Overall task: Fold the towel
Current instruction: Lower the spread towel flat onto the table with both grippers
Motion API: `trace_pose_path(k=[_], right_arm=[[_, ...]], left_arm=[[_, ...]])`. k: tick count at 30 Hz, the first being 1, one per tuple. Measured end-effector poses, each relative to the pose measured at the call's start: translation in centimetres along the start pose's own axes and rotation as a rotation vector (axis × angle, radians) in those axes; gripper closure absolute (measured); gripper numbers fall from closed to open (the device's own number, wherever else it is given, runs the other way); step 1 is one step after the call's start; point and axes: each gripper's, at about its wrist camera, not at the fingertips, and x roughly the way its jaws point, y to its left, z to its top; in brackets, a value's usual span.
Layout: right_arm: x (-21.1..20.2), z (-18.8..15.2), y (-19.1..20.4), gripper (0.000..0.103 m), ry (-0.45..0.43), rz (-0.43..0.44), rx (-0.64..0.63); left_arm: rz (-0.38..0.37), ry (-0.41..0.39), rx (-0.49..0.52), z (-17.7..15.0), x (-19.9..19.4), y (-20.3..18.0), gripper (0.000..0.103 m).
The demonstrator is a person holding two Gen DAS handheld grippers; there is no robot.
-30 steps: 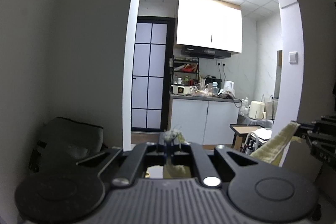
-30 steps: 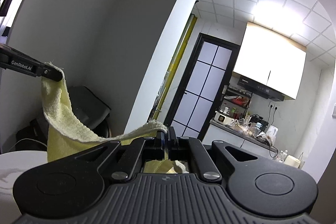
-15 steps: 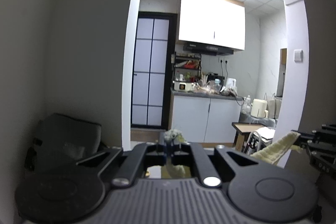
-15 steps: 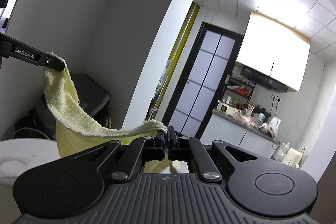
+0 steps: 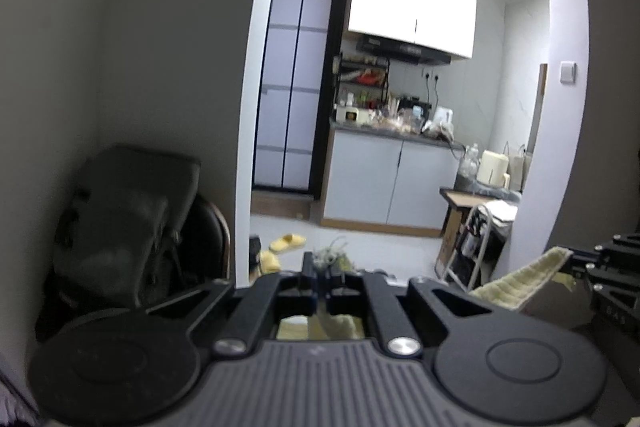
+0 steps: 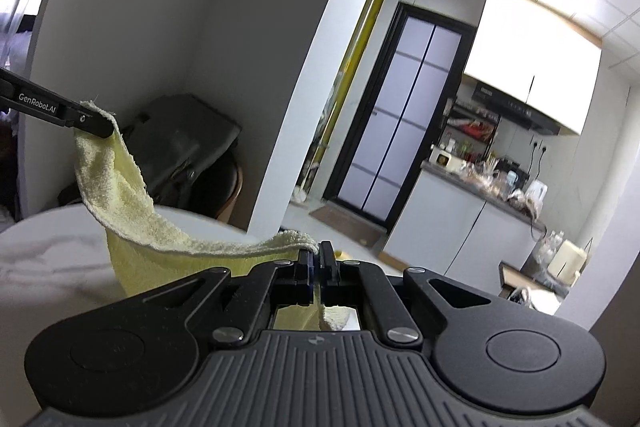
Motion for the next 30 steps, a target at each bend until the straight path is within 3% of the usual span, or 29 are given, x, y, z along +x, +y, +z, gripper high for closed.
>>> trace_pose_path(k=[7,19,30], right_arm=[[-1.6,-3.0,1.4,0.100,0.060,0.027,0.015],[-3.1,-6.7,3.7,0.100,0.127,0.069,0.028],[-4.1,-9.8,6.1,0.100,0.171,0.108,0.016]], left_arm=[[0.016,0.059,-0.022,-3.1,-1.0,0.4,0.099],[0.053,0.163,-0.145,-9.4,-2.8,3.3,0.099],[0.078,0.197,-0.183,-13.0,-3.6,4.4,0.099]])
